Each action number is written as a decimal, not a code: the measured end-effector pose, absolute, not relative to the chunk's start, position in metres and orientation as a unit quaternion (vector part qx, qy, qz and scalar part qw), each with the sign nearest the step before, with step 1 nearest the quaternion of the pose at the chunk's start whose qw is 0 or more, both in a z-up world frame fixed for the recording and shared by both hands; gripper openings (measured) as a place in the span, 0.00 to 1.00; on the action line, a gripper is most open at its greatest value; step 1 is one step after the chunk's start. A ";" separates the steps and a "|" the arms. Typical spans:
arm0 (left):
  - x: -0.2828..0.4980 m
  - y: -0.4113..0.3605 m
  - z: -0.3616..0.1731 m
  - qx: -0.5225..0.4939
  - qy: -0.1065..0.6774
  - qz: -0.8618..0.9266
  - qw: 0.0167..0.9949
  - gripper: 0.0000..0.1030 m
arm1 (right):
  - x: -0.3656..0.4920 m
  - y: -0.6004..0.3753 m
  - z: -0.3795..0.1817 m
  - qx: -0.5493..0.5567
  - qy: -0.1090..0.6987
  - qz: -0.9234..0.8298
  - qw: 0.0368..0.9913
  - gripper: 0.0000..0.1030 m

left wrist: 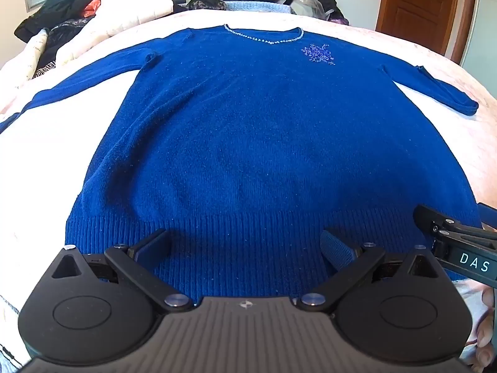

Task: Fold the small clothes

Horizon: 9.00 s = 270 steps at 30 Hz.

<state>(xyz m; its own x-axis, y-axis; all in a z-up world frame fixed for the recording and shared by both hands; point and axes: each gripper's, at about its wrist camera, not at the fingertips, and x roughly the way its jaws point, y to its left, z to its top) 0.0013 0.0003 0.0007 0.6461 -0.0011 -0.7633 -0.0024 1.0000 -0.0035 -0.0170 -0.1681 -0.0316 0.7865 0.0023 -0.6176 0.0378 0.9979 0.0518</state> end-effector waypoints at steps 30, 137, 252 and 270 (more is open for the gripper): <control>-0.009 -0.002 0.001 0.002 0.399 0.004 0.917 1.00 | -0.020 -0.169 -0.030 0.029 0.322 -0.009 0.946 1.00; 0.188 -0.083 0.073 0.004 0.396 -0.023 0.918 1.00 | 0.244 -0.424 -0.069 0.672 0.251 0.004 0.697 0.41; 0.302 0.063 0.022 -0.153 0.408 0.033 0.899 0.69 | 0.337 -0.241 -0.004 0.149 0.407 0.212 0.876 0.49; 0.075 0.409 0.037 -0.618 0.103 0.332 0.705 0.80 | 0.329 -0.244 -0.008 0.186 0.388 0.218 0.876 0.60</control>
